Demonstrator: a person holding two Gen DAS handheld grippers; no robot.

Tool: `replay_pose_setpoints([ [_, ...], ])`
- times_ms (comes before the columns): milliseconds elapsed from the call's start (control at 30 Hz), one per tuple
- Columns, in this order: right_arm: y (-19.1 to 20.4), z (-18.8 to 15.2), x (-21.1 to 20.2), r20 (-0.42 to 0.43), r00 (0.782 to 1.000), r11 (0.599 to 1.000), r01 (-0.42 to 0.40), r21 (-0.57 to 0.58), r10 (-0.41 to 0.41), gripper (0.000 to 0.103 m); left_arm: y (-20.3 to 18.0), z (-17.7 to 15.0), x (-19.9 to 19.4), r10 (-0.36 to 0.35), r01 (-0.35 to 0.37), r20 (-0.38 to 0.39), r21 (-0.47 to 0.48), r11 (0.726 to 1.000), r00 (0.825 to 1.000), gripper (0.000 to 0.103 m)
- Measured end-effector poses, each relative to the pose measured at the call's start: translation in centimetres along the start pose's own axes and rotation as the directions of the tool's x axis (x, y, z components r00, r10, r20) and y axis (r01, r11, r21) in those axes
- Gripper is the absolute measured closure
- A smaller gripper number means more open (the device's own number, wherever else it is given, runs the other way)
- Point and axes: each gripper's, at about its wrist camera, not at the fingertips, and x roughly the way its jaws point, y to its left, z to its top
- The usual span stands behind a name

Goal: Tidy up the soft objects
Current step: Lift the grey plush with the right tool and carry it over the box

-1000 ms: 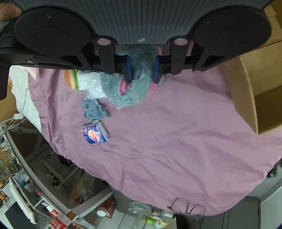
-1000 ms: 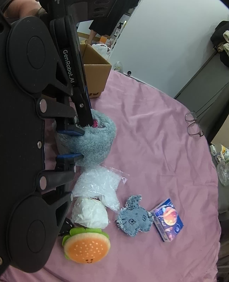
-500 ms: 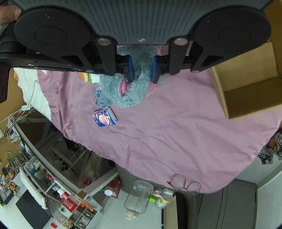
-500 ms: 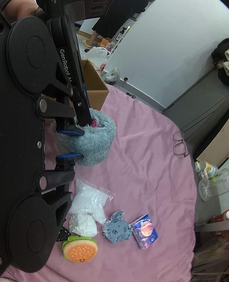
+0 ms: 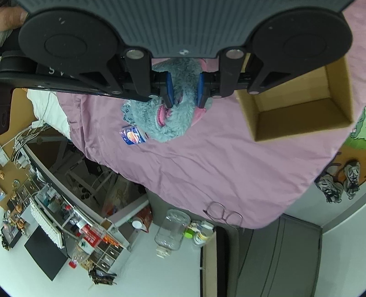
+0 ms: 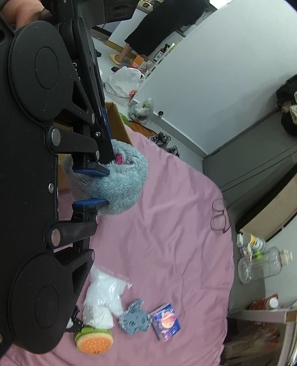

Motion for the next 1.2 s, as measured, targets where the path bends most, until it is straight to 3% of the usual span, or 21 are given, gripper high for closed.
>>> replay_pose_setpoints([
  [500, 6.1, -0.5, 2.8, -0.019, 0.999, 0.998, -0.032, -0.057, 0.031, 0.082, 5.4, -0.4, -4.0, 0.043, -0.04, 0.054, -0.057, 0.998, 0.998, 0.083],
  [1200, 9.9, -2.6, 9.5, -0.134, 0.991, 0.997, -0.032, -0.072, 0.022, 0.081, 13.1, -2.2, -3.4, 0.095, -0.094, -0.001, -0.137, 0.986, 0.995, 0.083],
])
